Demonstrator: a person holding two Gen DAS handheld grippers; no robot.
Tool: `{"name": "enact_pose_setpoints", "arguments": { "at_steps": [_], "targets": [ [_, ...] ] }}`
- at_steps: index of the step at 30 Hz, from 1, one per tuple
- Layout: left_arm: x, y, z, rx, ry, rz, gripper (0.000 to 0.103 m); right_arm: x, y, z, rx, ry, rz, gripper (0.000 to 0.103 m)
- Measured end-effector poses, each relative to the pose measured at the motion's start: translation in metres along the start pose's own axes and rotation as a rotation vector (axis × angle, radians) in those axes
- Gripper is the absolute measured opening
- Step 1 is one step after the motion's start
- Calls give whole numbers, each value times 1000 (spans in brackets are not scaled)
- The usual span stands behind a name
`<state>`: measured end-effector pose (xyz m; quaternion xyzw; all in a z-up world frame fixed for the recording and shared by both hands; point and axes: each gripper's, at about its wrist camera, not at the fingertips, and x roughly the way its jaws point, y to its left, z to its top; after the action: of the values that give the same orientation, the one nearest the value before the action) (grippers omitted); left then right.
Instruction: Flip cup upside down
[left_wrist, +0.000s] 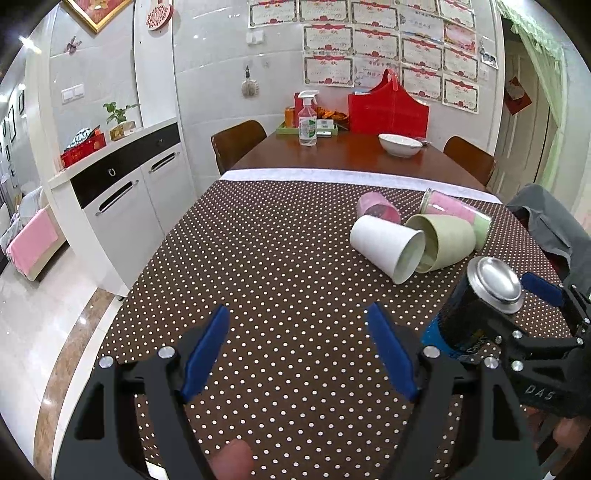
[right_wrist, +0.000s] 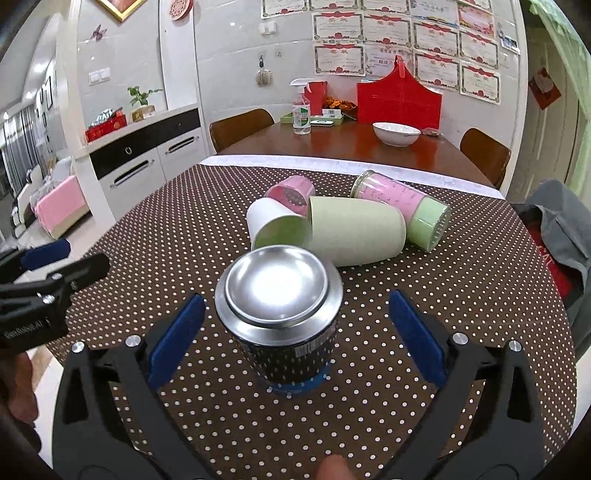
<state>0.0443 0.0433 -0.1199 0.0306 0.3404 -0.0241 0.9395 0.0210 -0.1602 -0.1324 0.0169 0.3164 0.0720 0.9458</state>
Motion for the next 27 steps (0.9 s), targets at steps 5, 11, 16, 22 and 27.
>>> {"name": "enact_pose_setpoints", "arguments": {
  "at_steps": [5,11,16,22,27],
  "targets": [
    [-9,-6,3,11,-27,-3,76,-15,-5,7,14,-17,21,97],
    [-23,-12,11,23,-74,-2,76,-37,-12,22,50,-32,67,97],
    [-35,-15,19,26,-117,-3,76,-58,-20,37,80,-52,37,97],
    [-51,-23,30,32,-159,-23,76,-81,-24,47,74,-134,-65,97],
    [-63,-31,37,31,-201,-35,76,-95,-25,47,80,-207,-124,97]
  ]
}}
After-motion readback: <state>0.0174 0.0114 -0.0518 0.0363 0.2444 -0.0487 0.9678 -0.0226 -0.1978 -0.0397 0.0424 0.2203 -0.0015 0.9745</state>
